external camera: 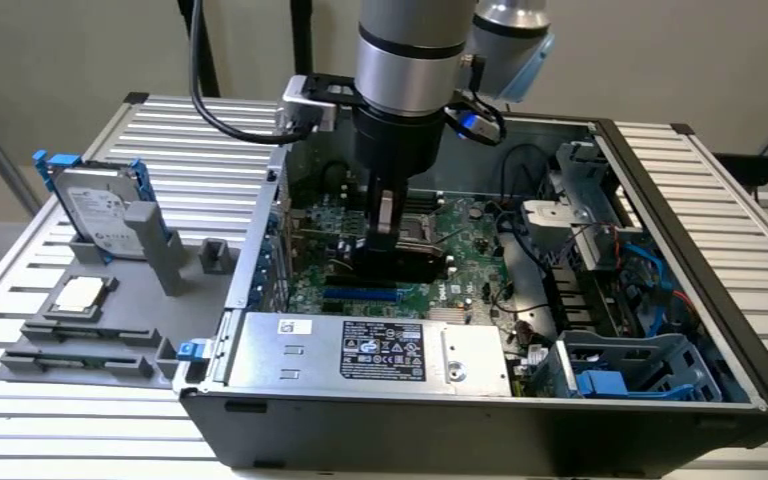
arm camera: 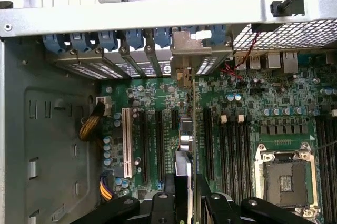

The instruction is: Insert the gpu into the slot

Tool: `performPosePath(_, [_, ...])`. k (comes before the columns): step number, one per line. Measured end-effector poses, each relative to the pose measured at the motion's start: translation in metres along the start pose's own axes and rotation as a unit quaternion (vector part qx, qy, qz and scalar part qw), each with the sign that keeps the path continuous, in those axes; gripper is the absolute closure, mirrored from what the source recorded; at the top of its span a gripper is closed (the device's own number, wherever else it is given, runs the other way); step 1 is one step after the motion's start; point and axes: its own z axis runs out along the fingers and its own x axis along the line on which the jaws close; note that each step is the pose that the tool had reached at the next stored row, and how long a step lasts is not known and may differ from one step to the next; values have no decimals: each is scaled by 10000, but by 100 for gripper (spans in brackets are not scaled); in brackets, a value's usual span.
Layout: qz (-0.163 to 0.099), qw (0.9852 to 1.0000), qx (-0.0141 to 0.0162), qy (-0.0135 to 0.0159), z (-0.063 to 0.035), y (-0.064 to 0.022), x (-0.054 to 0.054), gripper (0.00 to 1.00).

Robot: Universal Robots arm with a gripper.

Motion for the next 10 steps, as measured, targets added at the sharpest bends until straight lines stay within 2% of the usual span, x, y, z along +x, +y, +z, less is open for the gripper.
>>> performPosePath(10, [-2,10000,0,-56,171,51,1,74])
